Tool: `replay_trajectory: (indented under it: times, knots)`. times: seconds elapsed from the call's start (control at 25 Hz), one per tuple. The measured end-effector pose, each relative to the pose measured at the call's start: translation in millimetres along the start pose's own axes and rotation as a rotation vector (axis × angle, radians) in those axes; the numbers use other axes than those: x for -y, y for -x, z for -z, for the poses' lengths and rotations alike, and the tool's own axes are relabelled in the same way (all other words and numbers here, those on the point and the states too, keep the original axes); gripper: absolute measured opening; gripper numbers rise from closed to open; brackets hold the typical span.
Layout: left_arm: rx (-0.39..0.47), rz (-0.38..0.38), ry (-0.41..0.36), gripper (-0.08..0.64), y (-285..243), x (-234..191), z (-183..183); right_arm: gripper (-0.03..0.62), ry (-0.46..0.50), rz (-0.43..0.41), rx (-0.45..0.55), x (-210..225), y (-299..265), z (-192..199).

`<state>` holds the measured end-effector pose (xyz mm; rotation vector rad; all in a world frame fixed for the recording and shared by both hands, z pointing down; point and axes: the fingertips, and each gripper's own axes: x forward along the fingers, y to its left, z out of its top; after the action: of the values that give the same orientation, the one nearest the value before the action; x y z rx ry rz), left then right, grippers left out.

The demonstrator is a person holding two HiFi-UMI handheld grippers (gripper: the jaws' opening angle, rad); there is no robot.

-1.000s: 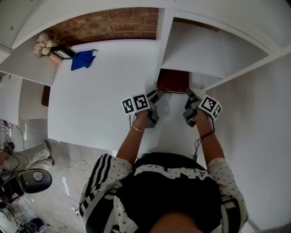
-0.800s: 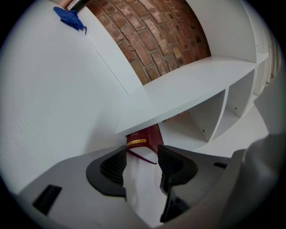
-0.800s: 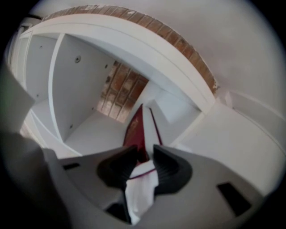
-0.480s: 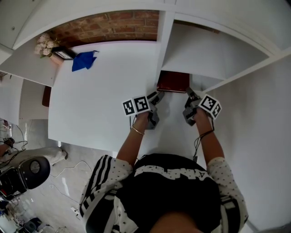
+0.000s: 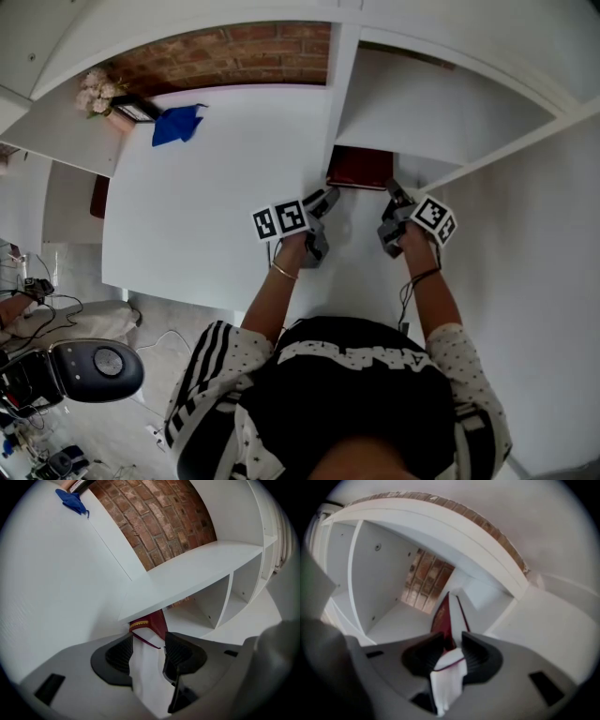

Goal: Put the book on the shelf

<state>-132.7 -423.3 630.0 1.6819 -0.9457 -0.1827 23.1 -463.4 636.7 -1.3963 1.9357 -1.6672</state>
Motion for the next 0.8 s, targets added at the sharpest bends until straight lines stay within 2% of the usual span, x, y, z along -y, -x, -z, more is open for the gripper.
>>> replay_trajectory:
  times: [0.12,0.32,0.52,0.64,0.8]
  knots:
    - [0.01,0.002,-0.001,0.244,3.1,0.4,-1.5,0.129,-0.001,-0.018,0.013,0.9,-1.0,-0.9]
    - [0.017,0.003,-0.015,0.24,6.5,2.5,-2.4,0.144,-0.003,-0.004,0.024,3.5,1.4,-1.3]
    - [0.04,0.02,-0.063,0.178,9.5,12.5,-7.1,0.121,-0.003,0.001,0.058,8.9,12.8,-6.6]
    - [0.053,0.01,-0.094,0.14,11.5,14.8,-9.2,0.067,0.042,0.004,0.093,7.6,23.3,-11.3]
    - [0.054,-0.013,-0.164,0.055,10.0,19.8,-9.6,0.042,0.144,0.008,0.14,1.8,37.2,-21.4]
